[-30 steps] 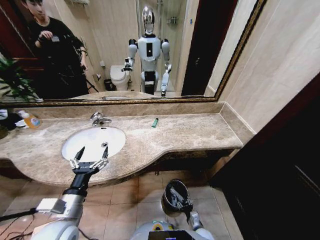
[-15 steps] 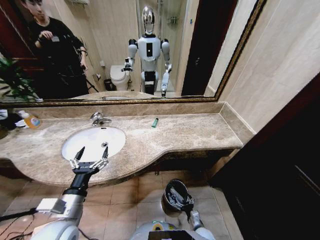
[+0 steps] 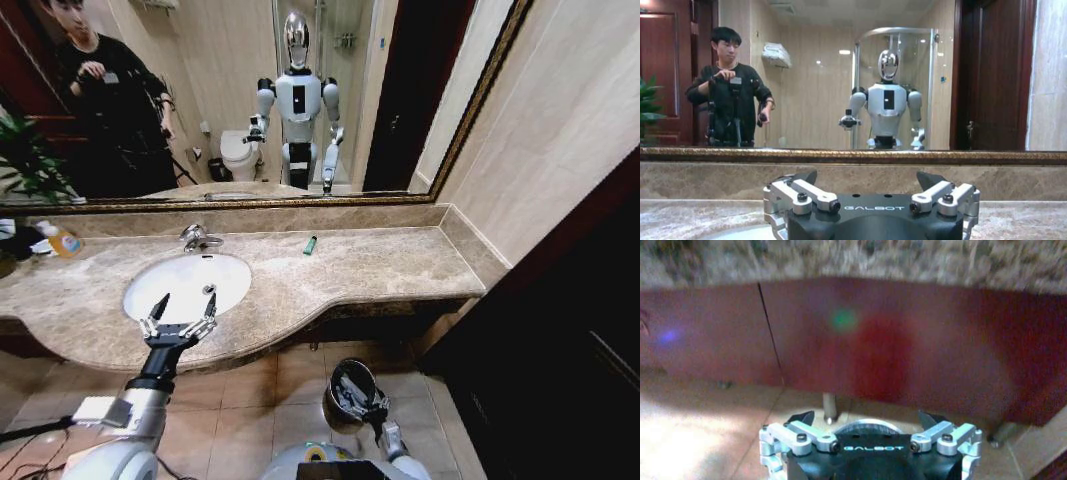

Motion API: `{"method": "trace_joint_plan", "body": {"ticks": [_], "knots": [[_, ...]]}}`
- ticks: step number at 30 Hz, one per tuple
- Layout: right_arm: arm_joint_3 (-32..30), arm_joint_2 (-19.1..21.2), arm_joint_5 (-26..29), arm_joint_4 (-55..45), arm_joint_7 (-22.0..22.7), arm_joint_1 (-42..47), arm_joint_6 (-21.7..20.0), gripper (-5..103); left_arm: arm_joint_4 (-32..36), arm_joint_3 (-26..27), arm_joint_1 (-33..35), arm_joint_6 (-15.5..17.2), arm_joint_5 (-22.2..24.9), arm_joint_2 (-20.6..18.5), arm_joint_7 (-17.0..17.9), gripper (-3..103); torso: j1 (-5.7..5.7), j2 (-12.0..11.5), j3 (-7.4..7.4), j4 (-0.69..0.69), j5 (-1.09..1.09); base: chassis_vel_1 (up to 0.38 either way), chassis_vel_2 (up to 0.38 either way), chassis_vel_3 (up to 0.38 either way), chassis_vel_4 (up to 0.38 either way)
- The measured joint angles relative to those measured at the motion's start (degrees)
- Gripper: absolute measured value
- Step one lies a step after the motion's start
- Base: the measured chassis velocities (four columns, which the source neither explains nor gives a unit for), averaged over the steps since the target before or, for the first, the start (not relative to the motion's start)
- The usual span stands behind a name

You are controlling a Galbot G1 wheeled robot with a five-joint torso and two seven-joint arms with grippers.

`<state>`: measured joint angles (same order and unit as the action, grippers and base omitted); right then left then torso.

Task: Pick up the trash from the sink and place it in the trash bin.

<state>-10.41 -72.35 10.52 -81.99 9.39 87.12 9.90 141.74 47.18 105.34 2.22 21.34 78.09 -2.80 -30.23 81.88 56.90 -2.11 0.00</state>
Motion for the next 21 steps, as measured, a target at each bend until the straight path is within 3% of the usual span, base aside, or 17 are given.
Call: {"method": "trace_joint_plan", "body": {"ticks": [10,21], "knots": [[0.09,2.63,-0.52,-9.88,3.2,2.41,2.2,100,0.0,0.0,0.0,0.0,0.0,0.0,0.0,100,0.0,0.0,0.0,0.0,0.0,0.0,0.0,0.0,0.0],[-0.29,2.75,-1.47,-29.32,6.21,2.45,-3.9,100,0.0,0.0,0.0,0.0,0.0,0.0,0.0,100,0.0,0.0,0.0,0.0,-0.01,0.0,0.0,0.0,0.0]]}}
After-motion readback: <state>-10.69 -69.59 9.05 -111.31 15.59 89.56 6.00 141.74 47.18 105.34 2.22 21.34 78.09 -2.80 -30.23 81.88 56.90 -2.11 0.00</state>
